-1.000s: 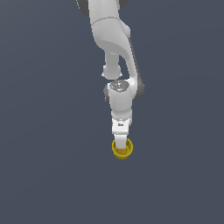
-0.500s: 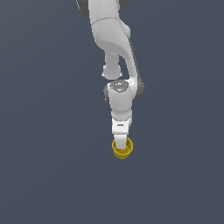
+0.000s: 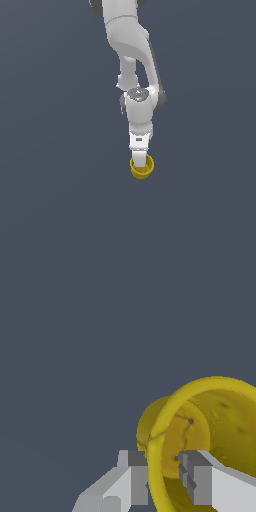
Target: Pick up the object and move it to a goal position.
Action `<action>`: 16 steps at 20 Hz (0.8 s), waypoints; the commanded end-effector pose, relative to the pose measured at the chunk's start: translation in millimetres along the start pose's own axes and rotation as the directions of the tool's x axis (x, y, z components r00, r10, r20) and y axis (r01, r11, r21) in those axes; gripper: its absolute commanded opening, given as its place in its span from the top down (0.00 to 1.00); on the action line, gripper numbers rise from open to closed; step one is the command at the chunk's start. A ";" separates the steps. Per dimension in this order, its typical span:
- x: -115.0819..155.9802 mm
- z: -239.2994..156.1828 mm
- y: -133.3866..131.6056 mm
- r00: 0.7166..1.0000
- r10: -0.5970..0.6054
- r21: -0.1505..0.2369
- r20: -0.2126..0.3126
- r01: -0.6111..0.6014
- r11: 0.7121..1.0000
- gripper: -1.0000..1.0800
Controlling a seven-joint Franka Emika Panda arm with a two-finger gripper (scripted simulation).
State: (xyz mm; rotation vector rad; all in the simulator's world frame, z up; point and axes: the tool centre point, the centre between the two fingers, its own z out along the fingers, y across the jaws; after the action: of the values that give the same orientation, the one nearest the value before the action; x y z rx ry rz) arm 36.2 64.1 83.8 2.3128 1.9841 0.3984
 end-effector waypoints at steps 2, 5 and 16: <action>6.8 -13.7 -4.4 1.000 -0.001 -0.004 0.000 0.001 1.000 1.00; 14.2 -28.2 -11.8 1.000 -0.002 -0.004 0.001 0.002 1.000 1.00; 54.2 -106.2 -50.8 1.000 -0.003 -0.003 0.005 0.003 1.000 1.00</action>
State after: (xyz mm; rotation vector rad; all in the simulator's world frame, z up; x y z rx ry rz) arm -23.8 107.7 171.1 2.3093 1.9847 0.3925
